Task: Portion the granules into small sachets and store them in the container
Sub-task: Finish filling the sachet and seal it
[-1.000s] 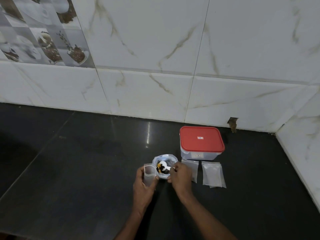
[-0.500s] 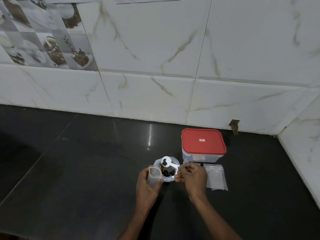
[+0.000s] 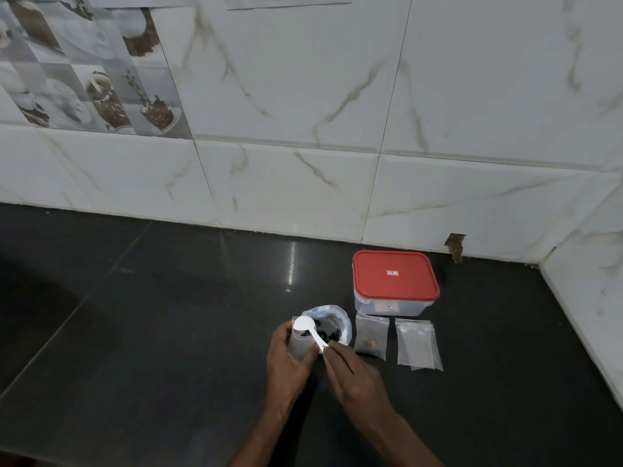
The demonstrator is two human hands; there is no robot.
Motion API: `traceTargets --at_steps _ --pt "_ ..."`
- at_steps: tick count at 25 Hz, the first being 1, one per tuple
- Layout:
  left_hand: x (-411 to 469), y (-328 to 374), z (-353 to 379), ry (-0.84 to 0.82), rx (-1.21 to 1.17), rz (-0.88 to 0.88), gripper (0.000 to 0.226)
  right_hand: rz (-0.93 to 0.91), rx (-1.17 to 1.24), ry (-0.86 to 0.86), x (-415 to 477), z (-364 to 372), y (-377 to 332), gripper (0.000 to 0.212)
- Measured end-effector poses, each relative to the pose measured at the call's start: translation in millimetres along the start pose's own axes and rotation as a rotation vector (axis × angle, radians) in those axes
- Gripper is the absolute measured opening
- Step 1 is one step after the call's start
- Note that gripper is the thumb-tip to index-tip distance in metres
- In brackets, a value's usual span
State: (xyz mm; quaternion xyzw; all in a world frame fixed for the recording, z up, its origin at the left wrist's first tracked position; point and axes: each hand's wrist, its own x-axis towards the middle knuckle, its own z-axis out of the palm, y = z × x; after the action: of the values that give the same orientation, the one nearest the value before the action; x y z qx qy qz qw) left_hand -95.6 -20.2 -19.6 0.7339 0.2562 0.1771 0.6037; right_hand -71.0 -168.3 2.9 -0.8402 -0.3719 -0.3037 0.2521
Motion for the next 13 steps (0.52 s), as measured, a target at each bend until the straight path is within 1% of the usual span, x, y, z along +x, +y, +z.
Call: traceTargets --at_steps 3,5,7,8,9,10,13 --pt "-0.6 -2.2 0.6 0.012 0.014 0.01 0.052 0.054 0.058 0.032 5.5 -1.1 1.2 0.02" --pt "-0.8 -2.0 1.0 0.019 0.017 0.017 0.05 0.145 0.115 0.038 9.4 -3.1 -0.7 0.019" --pt "-1.4 -0.2 0.7 0.026 0.016 0.014 0.049 0.369 0.204 0.031 17.3 -4.6 3.3 0.007" --pt "-2.0 -0.2 -0.1 0.03 0.011 0.007 0.049 0.507 0.242 0.0 20.9 -2.3 8.1 0.005" --pt "-3.0 -1.5 -1.3 0.033 0.003 0.0 0.049 0.616 0.25 -0.076 23.7 1.2 13.3 0.01" --pt "-4.2 -3.9 -2.8 0.035 -0.002 -0.009 0.048 0.656 0.213 -0.169 23.7 6.8 18.4 0.012" --pt "-6.3 -11.4 -7.2 0.02 -0.012 -0.042 0.048 0.56 0.023 -0.443 26.9 19.9 23.2 0.006"
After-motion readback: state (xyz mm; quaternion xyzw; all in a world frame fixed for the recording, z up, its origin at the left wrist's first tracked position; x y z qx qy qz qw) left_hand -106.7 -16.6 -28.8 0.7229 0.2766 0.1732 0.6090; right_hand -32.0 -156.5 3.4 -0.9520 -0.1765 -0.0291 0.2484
